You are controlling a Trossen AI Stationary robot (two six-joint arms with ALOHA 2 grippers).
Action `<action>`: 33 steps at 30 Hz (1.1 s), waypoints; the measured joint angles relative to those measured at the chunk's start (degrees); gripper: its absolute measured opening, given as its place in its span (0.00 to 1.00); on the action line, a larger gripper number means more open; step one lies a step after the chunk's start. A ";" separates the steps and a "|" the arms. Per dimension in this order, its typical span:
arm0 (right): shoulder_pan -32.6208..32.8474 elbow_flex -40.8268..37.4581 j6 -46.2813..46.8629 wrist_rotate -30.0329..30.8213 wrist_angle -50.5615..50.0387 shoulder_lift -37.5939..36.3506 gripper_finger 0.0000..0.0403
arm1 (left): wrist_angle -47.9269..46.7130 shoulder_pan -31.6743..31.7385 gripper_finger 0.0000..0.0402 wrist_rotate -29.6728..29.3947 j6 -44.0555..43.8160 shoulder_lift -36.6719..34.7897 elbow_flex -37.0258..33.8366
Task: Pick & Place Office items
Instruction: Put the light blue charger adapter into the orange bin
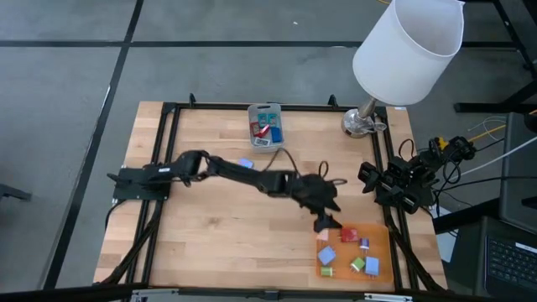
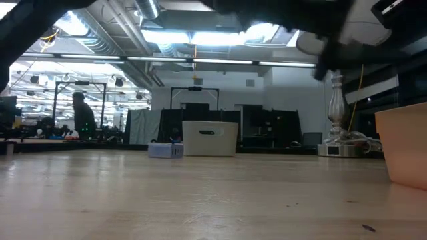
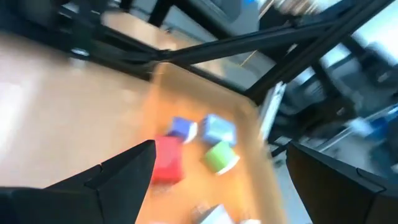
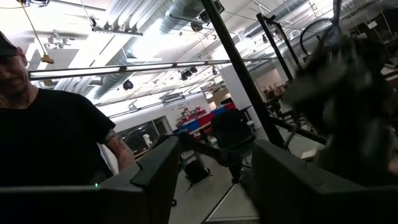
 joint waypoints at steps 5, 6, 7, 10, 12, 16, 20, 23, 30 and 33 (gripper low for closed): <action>0.00 0.00 -0.07 0.00 -0.09 -0.02 0.50 | -13.36 3.26 0.88 0.05 10.39 -7.02 0.07; 0.00 0.00 -0.11 0.00 -0.12 0.01 0.50 | -15.53 4.07 0.88 0.06 12.02 -8.89 0.07; 0.00 0.00 -0.22 0.00 -0.17 0.01 0.50 | -18.61 4.98 0.88 0.04 13.61 -10.75 0.07; 0.00 0.00 -0.23 0.00 -0.30 0.01 0.50 | -26.14 7.91 0.88 -0.19 18.22 -16.46 0.09; 0.00 0.00 -0.22 0.00 -0.31 -0.02 0.50 | -31.94 9.78 0.88 -0.97 20.93 -20.22 0.09; 0.00 0.00 -0.25 -0.01 -0.34 0.01 0.50 | -45.53 13.30 0.88 -5.29 27.35 -27.86 0.12; 0.00 0.00 -0.61 0.00 -0.35 -0.01 0.50 | -63.49 16.41 0.88 -11.20 34.06 -32.20 0.20; 0.00 0.00 -0.66 -0.01 -0.35 -0.01 0.50 | -73.90 17.34 0.88 -14.55 40.47 -33.07 0.04; 0.00 0.00 -0.51 0.00 -0.31 -0.02 0.50 | -79.16 16.66 0.88 -16.64 53.91 -32.84 -6.83; 0.00 0.00 -0.28 0.02 -0.33 0.00 0.50 | -78.92 17.36 0.88 -16.28 52.71 -32.79 -14.49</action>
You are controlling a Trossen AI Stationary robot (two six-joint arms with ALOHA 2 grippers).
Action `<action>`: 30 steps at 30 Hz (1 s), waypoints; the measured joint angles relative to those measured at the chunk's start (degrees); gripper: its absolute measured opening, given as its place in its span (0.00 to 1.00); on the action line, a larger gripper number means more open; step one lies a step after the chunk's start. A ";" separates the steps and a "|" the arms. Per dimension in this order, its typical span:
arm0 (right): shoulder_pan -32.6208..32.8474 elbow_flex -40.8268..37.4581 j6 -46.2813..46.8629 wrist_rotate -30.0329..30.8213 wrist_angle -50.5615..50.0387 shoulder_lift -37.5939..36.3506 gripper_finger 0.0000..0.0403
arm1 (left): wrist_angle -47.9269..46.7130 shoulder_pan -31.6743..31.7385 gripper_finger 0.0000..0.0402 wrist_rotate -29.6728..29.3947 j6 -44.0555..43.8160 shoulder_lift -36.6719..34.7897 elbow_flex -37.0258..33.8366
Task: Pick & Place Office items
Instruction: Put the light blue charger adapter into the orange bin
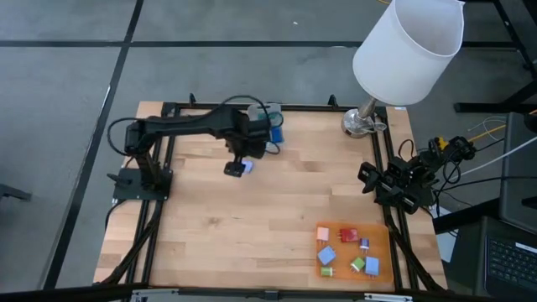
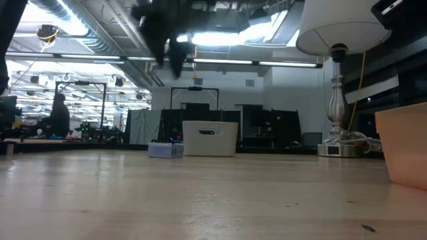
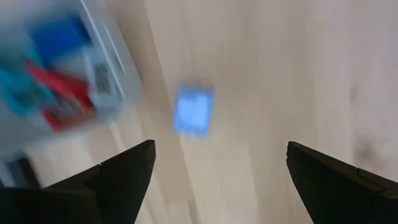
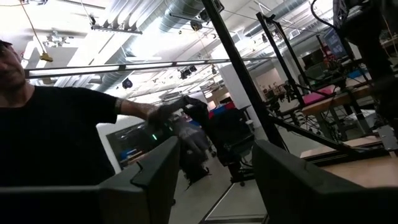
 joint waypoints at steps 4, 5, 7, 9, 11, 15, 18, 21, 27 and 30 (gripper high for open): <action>0.00 0.00 0.80 0.11 0.03 -0.02 0.50 | 1.77 0.82 0.90 0.04 0.76 0.04 -9.62; 0.00 0.00 1.16 0.17 -0.02 0.00 0.50 | 3.42 0.80 0.90 0.26 1.00 0.04 -11.55; 0.00 0.00 1.53 0.17 0.00 -0.02 0.50 | 7.27 0.71 0.91 0.63 0.98 0.04 -15.01; 0.00 0.00 1.93 0.17 -0.02 -0.01 0.50 | 11.20 0.81 0.90 1.09 0.14 0.04 -17.42; 0.00 0.00 2.63 0.18 0.00 -0.02 0.50 | 14.21 1.01 0.91 1.97 -0.36 0.04 -19.02; 0.00 0.00 3.05 0.27 -0.02 -0.01 0.50 | 19.66 1.04 0.92 2.27 1.68 0.04 -21.64; -0.02 0.00 3.05 1.35 -0.02 0.00 0.50 | 21.77 1.34 0.92 2.42 3.33 0.04 -23.31; -0.01 0.00 3.03 2.08 -0.02 0.00 0.50 | 24.81 1.90 0.92 1.84 4.04 0.02 -25.54; -0.02 0.00 3.01 2.16 -0.02 0.00 0.50 | 28.06 3.55 0.92 0.23 5.48 0.02 -28.16; -0.02 0.00 3.00 2.21 -0.02 0.00 0.50 | 30.46 4.35 0.92 -1.49 6.59 0.02 -29.10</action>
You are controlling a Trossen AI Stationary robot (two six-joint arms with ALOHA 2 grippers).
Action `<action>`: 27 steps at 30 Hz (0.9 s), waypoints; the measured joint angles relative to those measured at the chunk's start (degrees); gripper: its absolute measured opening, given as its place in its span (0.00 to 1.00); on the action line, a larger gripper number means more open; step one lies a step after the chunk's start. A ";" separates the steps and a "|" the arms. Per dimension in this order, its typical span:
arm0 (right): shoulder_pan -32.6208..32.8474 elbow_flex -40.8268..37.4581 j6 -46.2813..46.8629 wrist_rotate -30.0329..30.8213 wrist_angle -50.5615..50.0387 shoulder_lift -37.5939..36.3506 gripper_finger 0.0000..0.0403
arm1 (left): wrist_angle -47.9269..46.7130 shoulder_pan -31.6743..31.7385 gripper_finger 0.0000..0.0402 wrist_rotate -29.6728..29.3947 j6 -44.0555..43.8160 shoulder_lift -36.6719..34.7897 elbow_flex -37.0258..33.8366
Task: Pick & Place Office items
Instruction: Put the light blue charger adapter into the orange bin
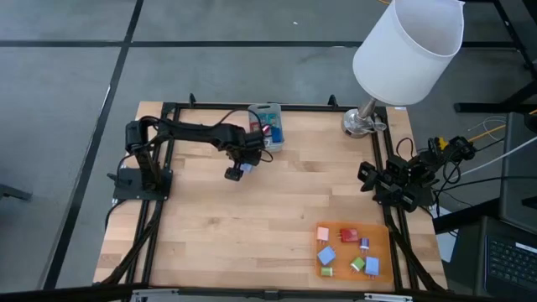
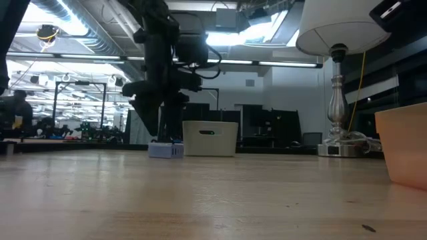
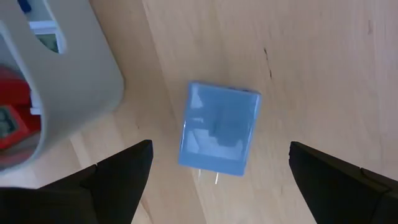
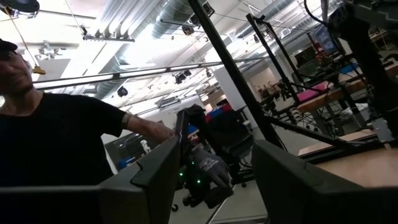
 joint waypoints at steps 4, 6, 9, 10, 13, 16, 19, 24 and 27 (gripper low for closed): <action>0.00 0.00 -0.16 1.47 0.00 -0.01 0.50 | 2.96 0.77 0.92 0.75 1.52 0.00 -0.93; 0.00 0.00 -0.17 1.48 0.00 -0.01 0.50 | 3.49 0.80 0.92 0.93 2.25 0.00 -1.26; 0.00 0.00 -0.15 1.48 0.00 -0.02 0.50 | 3.93 0.80 0.92 1.65 3.28 0.00 -1.83; 0.00 0.00 -0.15 1.48 0.00 -0.02 0.50 | 3.78 0.80 0.92 2.26 3.44 0.13 -1.97; 0.00 0.00 -0.15 1.70 -0.01 -0.01 0.50 | 3.81 0.76 0.92 2.53 3.28 1.43 -1.99; 0.00 0.00 -0.25 2.53 -0.01 0.00 0.50 | 4.52 0.77 0.92 2.14 3.18 3.59 -2.00; 0.00 0.00 -0.22 2.53 -0.03 0.00 0.50 | 6.25 0.71 0.92 1.27 2.28 5.37 -1.84; 0.00 0.00 0.07 2.53 0.00 0.00 0.50 | 6.89 -0.40 0.91 1.29 -1.20 7.20 -1.72; 0.00 0.00 0.07 2.53 0.00 0.00 0.50 | 5.42 -2.17 0.89 2.15 -3.48 7.23 -1.75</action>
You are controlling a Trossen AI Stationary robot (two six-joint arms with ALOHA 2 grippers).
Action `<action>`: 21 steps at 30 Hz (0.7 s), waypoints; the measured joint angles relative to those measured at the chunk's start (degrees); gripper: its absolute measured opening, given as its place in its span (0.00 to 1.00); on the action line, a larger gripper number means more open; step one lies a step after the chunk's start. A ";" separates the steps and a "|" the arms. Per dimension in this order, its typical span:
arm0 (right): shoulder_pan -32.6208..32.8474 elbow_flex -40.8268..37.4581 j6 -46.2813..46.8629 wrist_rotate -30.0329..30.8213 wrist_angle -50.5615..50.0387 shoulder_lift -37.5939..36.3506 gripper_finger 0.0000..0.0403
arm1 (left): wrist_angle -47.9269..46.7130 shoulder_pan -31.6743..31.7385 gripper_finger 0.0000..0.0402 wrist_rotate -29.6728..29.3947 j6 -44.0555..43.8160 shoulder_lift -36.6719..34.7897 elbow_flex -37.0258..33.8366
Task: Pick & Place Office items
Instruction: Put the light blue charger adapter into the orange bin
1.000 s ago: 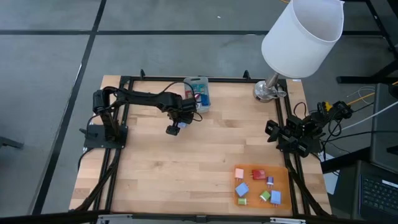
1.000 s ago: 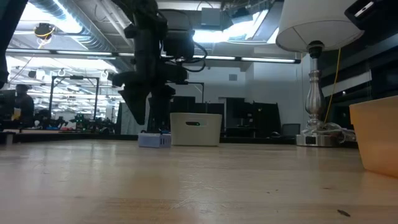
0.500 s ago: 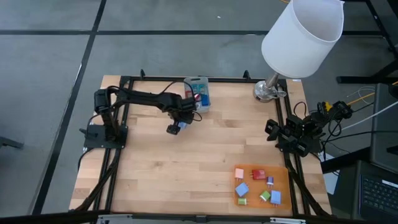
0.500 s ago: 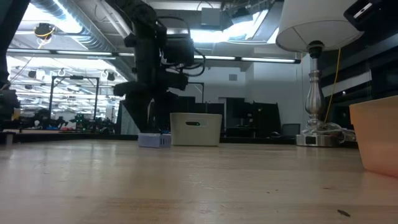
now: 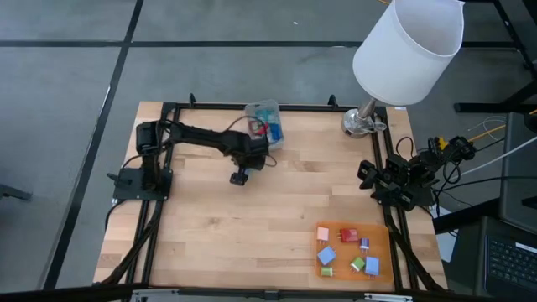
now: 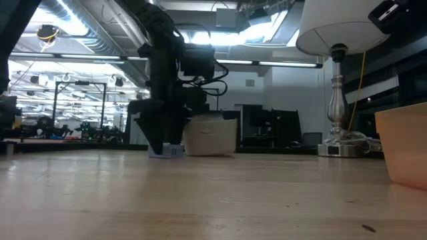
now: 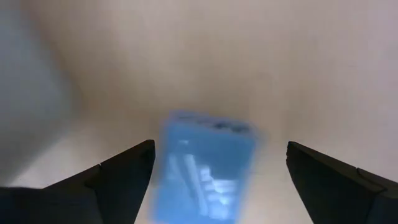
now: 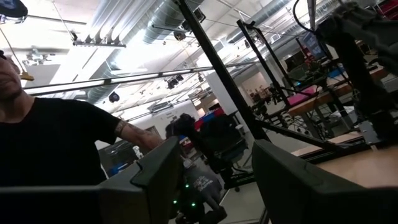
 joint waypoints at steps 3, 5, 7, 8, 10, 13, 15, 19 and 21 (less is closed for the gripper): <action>0.00 0.00 -0.44 0.00 -0.04 -0.02 0.50 | -0.56 -2.73 0.84 2.28 -1.36 -0.02 -0.15; 0.00 0.01 -0.95 -0.02 -0.01 -0.01 0.50 | -0.88 -3.97 0.81 3.30 -2.72 -0.07 -0.16; -0.02 0.00 -1.09 0.00 0.00 -0.02 0.50 | -1.31 -5.46 0.78 3.47 -4.38 -0.04 -0.14; 0.00 0.00 -1.11 -0.02 0.00 -0.01 0.50 | -1.61 -6.31 0.77 4.95 -5.30 -0.05 -0.17; -0.01 0.00 -1.17 -0.01 -0.01 -0.02 0.50 | -1.76 -7.92 0.75 5.00 -7.02 -0.06 -0.23; -0.02 0.00 -1.51 -0.02 -0.02 -0.02 0.50 | -3.16 -9.23 0.74 6.14 -7.76 -0.33 0.39; -0.02 0.00 -1.53 -0.02 0.00 -0.02 0.50 | -4.05 -10.47 0.73 6.85 -8.37 -0.35 0.77; -0.01 0.00 -1.51 -0.02 -0.03 -0.01 0.50 | -3.58 -12.30 0.71 8.04 -11.89 -0.39 1.41; 0.00 0.00 -1.51 -0.02 0.00 -0.02 0.50 | -3.58 -13.08 0.71 7.31 -12.92 -0.39 1.43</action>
